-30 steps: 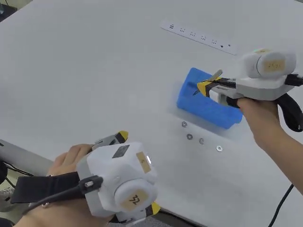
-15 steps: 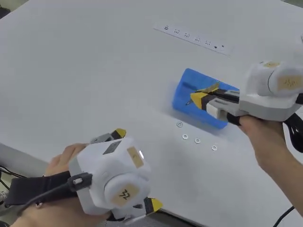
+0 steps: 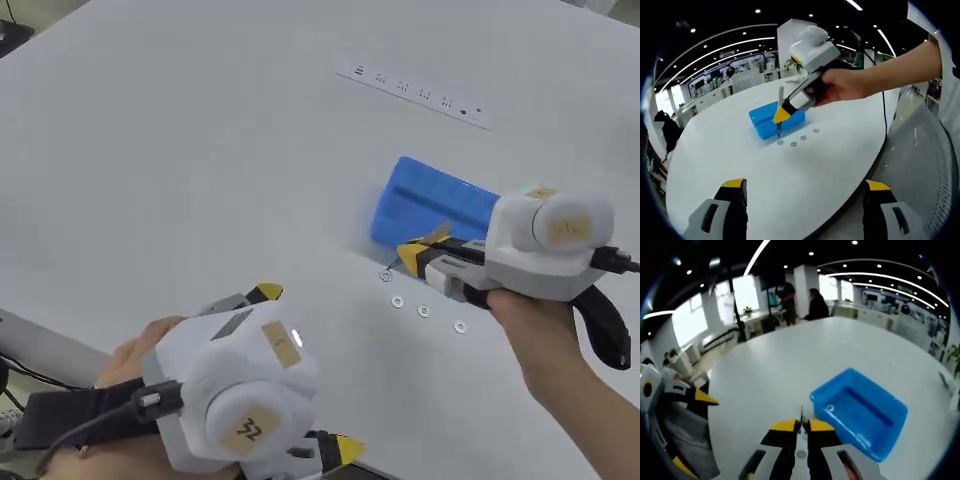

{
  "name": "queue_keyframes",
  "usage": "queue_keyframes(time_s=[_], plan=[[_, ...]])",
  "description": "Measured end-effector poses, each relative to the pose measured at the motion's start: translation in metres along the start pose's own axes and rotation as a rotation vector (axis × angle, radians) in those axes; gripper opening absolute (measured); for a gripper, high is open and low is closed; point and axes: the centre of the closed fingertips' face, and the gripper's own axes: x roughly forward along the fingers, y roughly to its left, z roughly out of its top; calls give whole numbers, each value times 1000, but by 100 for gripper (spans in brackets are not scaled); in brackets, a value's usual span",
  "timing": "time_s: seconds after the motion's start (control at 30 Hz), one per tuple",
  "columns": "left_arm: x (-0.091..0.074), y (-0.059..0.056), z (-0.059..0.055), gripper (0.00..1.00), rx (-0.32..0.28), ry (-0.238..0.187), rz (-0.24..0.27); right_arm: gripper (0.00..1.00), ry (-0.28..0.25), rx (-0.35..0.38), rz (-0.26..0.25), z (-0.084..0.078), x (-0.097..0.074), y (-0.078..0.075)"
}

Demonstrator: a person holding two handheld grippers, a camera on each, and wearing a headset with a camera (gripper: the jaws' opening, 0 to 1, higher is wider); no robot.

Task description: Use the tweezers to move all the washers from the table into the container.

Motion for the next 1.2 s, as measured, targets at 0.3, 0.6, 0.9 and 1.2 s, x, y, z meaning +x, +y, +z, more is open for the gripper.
queue_keyframes(time_s=[0.3, 0.6, 0.9, 1.2], plan=[[1, 3, -4, 99, 6, 26, 18, 4, 38, -6, -22, -12, 14, -17], [2, 3, -8, 99, 27, 50, 23, 4, 50, -17, -33, -16, 20, -19], [3, 3, -10, 99, 39, 59, 27, 3, 57, -66, -34, -19, 19, -18], [2, 4, -9, 99, 36, 52, 27, 3, 91, -101, -30, -19, 21, -18]])
